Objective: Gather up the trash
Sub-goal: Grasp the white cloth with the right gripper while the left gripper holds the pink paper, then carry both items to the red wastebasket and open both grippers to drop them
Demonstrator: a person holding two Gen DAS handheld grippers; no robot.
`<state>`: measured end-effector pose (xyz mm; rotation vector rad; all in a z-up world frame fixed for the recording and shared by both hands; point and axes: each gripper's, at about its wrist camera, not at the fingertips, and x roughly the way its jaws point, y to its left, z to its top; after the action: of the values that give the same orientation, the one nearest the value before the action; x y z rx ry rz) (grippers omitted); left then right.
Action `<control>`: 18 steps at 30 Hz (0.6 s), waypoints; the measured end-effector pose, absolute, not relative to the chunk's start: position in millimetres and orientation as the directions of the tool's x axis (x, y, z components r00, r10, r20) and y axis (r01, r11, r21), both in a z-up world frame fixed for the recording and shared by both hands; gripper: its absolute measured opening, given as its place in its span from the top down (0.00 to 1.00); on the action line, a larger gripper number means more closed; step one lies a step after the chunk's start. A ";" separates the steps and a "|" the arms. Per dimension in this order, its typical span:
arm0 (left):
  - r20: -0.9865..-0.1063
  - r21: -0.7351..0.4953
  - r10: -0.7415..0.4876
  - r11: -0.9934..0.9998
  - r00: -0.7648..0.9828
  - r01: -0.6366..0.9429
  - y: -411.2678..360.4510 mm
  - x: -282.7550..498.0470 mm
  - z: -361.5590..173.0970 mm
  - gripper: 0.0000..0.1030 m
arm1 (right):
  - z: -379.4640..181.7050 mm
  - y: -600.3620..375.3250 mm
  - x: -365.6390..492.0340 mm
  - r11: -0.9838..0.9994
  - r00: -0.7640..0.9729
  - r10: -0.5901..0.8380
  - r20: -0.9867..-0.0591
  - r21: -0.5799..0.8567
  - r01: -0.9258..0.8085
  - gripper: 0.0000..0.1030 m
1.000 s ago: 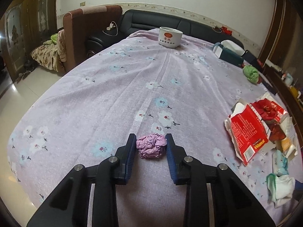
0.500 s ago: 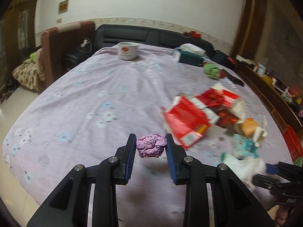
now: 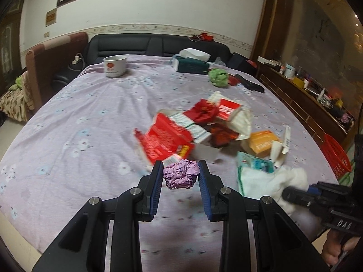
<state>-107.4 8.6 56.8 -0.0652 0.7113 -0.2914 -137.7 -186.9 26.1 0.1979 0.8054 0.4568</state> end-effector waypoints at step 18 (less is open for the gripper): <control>-0.622 -0.146 -0.487 0.842 0.613 0.520 -133.0 -111.0 84.0 0.71 | 66.7 -309.6 -178.8 0.901 0.785 0.334 -0.521 0.422 -0.104 0.77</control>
<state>-111.0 -133.0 84.0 0.0505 0.7016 -0.5808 -178.8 -309.6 66.7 0.3871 0.6267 0.2425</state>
